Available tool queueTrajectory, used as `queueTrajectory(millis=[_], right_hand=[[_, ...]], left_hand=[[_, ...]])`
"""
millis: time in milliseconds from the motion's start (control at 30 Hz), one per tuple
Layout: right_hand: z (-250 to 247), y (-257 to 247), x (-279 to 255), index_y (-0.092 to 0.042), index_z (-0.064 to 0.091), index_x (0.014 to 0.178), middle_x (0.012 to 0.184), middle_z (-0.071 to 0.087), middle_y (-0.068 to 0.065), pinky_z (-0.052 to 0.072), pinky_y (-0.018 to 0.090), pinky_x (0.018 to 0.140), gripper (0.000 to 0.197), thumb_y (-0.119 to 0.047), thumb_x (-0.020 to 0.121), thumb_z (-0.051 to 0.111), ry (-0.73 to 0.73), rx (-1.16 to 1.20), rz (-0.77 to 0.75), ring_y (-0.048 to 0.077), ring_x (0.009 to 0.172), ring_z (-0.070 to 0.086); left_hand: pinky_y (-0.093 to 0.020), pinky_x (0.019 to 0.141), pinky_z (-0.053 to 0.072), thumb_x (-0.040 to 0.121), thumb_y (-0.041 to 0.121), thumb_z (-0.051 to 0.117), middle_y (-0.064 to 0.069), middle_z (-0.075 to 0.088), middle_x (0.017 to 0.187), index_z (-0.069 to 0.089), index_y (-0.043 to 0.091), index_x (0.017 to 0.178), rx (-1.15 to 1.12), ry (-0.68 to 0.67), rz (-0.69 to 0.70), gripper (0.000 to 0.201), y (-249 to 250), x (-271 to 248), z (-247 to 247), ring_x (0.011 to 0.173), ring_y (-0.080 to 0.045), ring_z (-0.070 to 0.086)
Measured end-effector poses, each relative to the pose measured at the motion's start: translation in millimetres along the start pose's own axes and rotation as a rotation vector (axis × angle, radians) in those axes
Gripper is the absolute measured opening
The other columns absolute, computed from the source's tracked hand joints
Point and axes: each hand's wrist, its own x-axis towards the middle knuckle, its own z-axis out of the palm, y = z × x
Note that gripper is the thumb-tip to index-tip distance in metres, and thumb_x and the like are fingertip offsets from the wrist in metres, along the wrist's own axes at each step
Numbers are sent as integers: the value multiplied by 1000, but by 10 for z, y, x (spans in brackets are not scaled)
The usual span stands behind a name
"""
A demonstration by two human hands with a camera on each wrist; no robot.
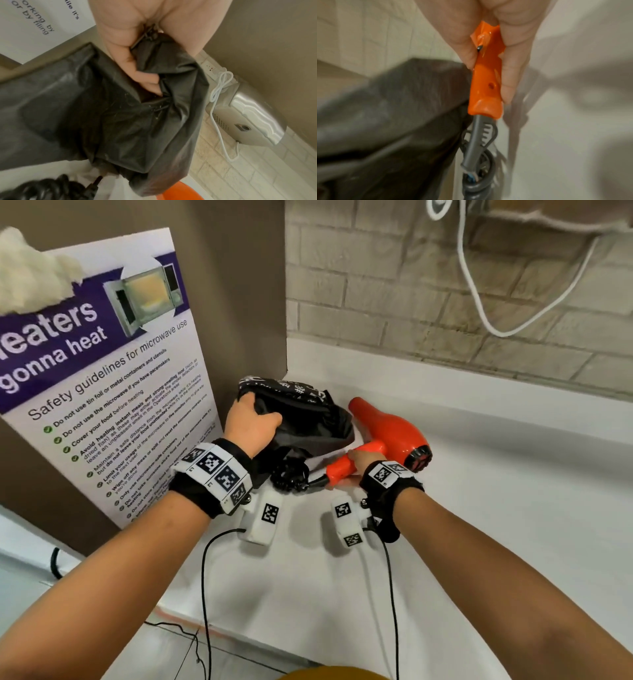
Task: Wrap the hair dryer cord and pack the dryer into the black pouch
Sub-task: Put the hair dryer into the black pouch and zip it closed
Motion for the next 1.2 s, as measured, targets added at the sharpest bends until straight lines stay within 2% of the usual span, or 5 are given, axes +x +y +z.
queueTrajectory(millis=[400,600,833,967,1200], right_hand=[[-857,-609,-867,-6,46,92,82,54,9,53,52,70,5,-5,90,50,189,483,-305,43,96,59],[-1121,-920,-1203,-9,37,109,90,52,5,58,49,66,24,-5,90,50,171,545,-536,35,89,64],[-1304,-904,-1217,-14,31,113,107,51,8,58,32,53,31,-3,90,49,294,619,-679,33,99,58],[-1353,-684,-1103,-11,27,127,130,41,18,58,30,59,44,0,89,47,309,516,-655,37,118,49],[-1323,-334,-956,-10,28,126,98,46,-4,52,46,81,47,8,87,48,203,286,-607,26,106,51]], left_hand=[[-41,98,44,75,12,61,-20,56,116,53,4,110,-50,2,-7,36,155,24,318,109,-35,53],[-29,78,41,79,5,59,2,54,79,52,19,82,-147,-186,41,15,314,-234,587,87,-22,53],[-16,49,46,81,-6,51,0,58,76,58,20,104,-178,-527,-28,35,347,-378,719,65,-17,53],[-23,64,50,81,-4,53,-6,60,93,59,21,112,-36,-661,-49,41,309,-390,795,75,-21,56],[-10,33,29,82,5,48,-7,48,64,57,9,86,52,-679,-228,11,392,-268,864,35,-11,44]])
